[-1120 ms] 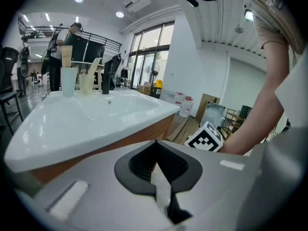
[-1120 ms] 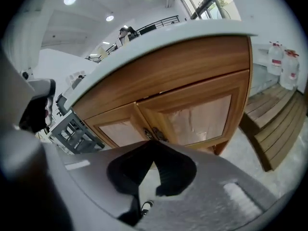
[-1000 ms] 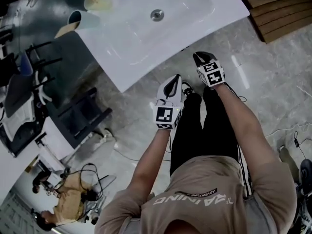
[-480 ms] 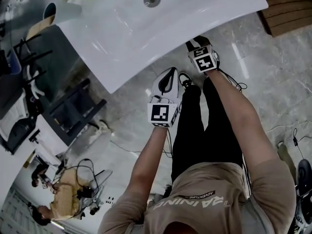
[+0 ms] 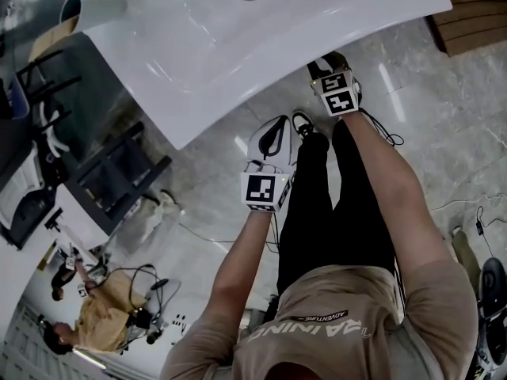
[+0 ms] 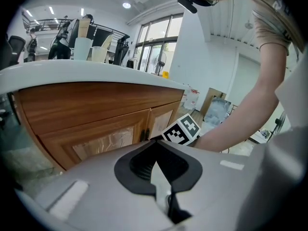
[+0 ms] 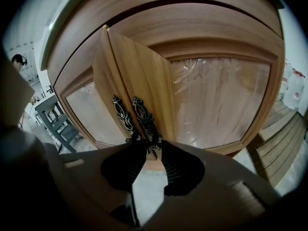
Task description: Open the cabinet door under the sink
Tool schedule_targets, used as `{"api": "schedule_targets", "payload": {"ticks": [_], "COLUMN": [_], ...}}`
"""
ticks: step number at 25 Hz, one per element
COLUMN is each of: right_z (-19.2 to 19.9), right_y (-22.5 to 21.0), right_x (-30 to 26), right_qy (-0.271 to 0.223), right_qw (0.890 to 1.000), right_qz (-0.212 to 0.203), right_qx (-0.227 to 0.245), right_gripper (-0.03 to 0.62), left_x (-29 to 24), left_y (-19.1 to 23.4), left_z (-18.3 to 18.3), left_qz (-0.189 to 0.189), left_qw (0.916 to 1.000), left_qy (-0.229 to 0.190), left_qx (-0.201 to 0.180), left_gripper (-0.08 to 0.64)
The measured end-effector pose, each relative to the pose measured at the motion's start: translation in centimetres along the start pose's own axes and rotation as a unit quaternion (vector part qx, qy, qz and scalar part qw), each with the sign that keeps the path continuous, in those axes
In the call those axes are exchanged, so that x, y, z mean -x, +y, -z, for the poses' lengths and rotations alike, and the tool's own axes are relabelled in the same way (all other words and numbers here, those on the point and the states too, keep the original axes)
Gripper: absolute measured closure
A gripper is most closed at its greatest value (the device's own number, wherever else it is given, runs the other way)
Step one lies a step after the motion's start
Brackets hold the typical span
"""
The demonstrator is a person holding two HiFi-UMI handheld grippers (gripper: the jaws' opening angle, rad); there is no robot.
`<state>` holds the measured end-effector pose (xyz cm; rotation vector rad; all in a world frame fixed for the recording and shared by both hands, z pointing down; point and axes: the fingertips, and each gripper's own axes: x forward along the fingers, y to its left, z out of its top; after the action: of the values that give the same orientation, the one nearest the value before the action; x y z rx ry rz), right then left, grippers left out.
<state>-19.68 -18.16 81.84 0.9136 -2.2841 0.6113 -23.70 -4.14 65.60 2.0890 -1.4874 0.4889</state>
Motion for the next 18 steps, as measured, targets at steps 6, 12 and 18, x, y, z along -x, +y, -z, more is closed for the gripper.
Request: {"api": "schedule_targets", "payload": {"ticks": [6, 12, 18], "right_z": [-0.2, 0.5, -0.1], "right_y": [-0.2, -0.7, -1.0], "right_x": [0.1, -0.1, 0.0], "right_qy": [-0.024, -0.096, -0.166], "right_qw": [0.999, 0.949, 0.839], "right_qz": [0.003, -0.091, -0.208], "right_qx": [-0.029, -0.286, -0.474], "right_gripper": [0.492, 0.495, 0.495], "left_x": [0.2, 0.1, 0.0], "left_y": [0.3, 0.5, 1.0], "left_z": [0.3, 0.6, 1.2], "left_qz": [0.005, 0.011, 0.014], "left_qw": [0.9999, 0.9999, 0.9999], "left_qy": [-0.009, -0.001, 0.006], "left_qx": [0.004, -0.001, -0.005], "left_gripper": [0.541, 0.543, 0.543]}}
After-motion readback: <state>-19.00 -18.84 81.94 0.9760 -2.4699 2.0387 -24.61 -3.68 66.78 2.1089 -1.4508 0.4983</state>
